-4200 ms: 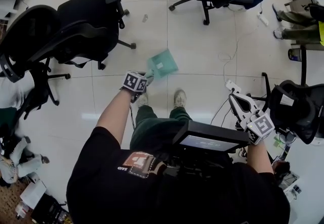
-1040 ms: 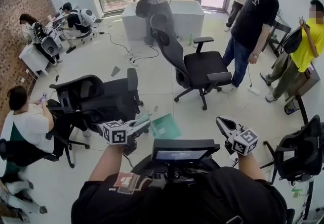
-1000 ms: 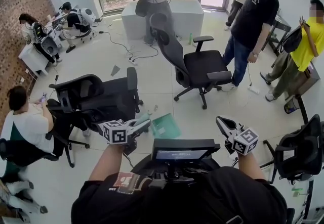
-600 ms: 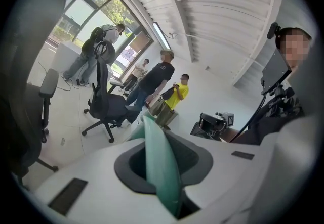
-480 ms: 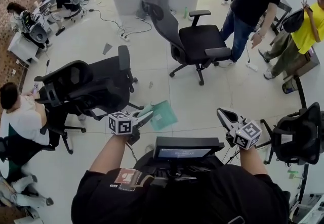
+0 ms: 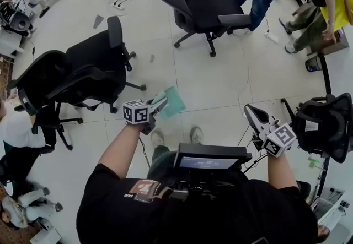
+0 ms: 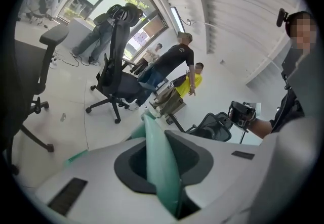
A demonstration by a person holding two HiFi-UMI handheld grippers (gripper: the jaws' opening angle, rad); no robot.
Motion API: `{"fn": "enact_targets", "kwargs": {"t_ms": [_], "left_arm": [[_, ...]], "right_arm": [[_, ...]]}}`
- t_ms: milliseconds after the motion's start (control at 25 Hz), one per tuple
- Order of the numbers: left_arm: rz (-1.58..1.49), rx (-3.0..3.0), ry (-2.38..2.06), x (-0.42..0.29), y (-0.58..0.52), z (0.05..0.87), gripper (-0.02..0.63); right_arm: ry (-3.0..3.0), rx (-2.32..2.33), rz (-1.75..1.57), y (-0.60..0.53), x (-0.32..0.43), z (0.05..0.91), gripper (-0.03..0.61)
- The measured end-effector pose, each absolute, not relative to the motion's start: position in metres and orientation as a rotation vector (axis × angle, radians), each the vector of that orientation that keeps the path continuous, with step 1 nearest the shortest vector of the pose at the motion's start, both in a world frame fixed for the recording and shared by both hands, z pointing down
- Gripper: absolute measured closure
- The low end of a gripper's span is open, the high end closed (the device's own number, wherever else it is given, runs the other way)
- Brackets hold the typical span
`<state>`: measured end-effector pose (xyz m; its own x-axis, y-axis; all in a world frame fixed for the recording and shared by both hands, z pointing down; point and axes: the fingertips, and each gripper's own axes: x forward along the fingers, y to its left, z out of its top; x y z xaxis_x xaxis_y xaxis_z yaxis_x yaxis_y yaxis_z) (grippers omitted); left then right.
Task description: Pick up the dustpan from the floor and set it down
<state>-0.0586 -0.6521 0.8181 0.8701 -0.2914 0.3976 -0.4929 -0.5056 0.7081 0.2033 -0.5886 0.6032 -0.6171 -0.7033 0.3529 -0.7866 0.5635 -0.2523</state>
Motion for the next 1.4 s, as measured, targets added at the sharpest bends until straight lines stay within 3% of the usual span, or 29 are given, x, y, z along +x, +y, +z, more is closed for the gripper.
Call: {"fn": "enact_targets", "kwargs": {"t_ms": [200, 520, 840, 920, 1000, 1080, 1240, 1400], "left_arm": [[0.311, 2.103, -0.573, -0.028, -0.672, 0.901, 0.548], [0.421, 2.093, -0.55, -0.02, -0.67, 0.981, 0.545], [0.515, 2.075, -0.647, -0.056, -0.672, 1.005, 0.531], [0.621, 2.039, -0.699, -0.073, -0.667, 1.013, 0.498], [0.694, 2.004, -0.708, -0.083, -0.658, 1.012, 0.387], [0.713, 1.979, -0.708, -0.087, -0.65, 1.002, 0.325], [0.729, 1.967, -0.761, -0.103, -0.633, 0.979, 0.256], [0.688, 1.979, -0.834, -0.132, -0.626, 0.945, 0.229]], "right_arm": [[-2.518, 1.216, 0.623, -0.585, 0.22, 0.663, 0.569], [-2.449, 1.212, 0.674, -0.569, 0.234, 0.691, 0.569], [-2.444, 1.225, 0.692, -0.562, 0.24, 0.692, 0.569], [-2.454, 1.225, 0.677, -0.56, 0.234, 0.688, 0.569], [-2.466, 1.223, 0.658, -0.559, 0.229, 0.678, 0.569], [-2.475, 1.223, 0.642, -0.557, 0.228, 0.665, 0.569], [-2.493, 1.218, 0.602, -0.554, 0.22, 0.635, 0.569], [-2.528, 1.217, 0.542, -0.551, 0.199, 0.6, 0.569]]}}
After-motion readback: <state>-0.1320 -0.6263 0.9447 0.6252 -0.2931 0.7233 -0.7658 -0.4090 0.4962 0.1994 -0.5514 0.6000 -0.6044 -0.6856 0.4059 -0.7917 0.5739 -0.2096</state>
